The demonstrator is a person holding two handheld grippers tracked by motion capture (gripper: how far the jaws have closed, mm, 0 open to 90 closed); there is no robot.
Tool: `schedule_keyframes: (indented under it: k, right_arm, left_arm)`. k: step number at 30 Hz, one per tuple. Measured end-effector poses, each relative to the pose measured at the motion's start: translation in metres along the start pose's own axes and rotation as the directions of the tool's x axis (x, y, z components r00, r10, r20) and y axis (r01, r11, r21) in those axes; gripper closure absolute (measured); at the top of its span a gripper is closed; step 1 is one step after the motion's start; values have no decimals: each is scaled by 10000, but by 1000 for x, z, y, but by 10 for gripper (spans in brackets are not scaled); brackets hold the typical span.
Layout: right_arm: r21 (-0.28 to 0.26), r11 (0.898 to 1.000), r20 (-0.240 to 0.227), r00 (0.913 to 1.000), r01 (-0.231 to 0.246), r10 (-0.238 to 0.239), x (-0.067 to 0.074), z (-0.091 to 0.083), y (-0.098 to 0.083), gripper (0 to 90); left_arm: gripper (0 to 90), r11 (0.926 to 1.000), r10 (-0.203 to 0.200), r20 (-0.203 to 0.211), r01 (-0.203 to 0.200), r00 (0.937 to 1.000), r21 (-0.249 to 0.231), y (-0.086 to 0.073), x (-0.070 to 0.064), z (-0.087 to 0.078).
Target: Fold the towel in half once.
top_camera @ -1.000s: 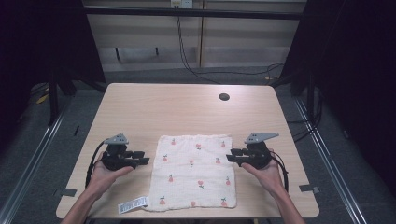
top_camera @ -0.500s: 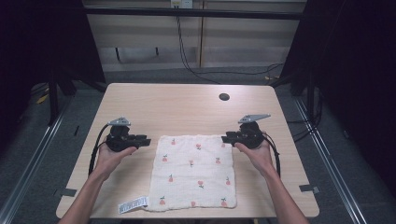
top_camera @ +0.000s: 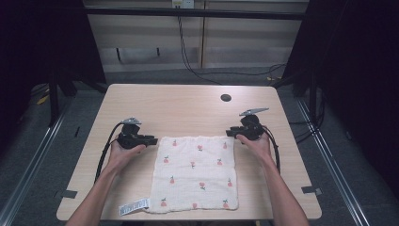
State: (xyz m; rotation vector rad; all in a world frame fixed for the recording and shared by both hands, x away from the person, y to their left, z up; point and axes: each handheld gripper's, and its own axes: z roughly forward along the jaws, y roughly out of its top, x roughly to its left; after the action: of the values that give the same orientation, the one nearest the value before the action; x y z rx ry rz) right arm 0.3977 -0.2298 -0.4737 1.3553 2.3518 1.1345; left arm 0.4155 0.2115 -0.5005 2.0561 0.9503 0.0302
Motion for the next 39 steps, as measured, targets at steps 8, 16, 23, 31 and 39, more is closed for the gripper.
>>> schedule_keyframes:
  k: [8,16,23,31,39]
  right_arm:
    - [351,9990,-20,9996,-287,288,-9,10,-8,681]
    - [436,9985,254,9992,-330,319,-9,19,-12,695]
    - [369,9990,527,9983,-262,242,-11,20,-16,643]
    - [496,9987,288,9995,-142,128,-10,21,-17,766]
    - [570,9984,-162,9999,-44,54,-6,21,-18,887]
  left_arm:
    - [690,9998,-174,101,174,9998,26,-3,4,7]
    - [686,9997,-231,124,231,9997,-21,-2,5,8]
    - [671,9999,-153,-3,153,9999,21,1,4,11]
    - [628,9985,339,-211,-330,9992,434,9,-7,17]
    - [705,9958,691,-397,-666,9968,623,19,-12,31]
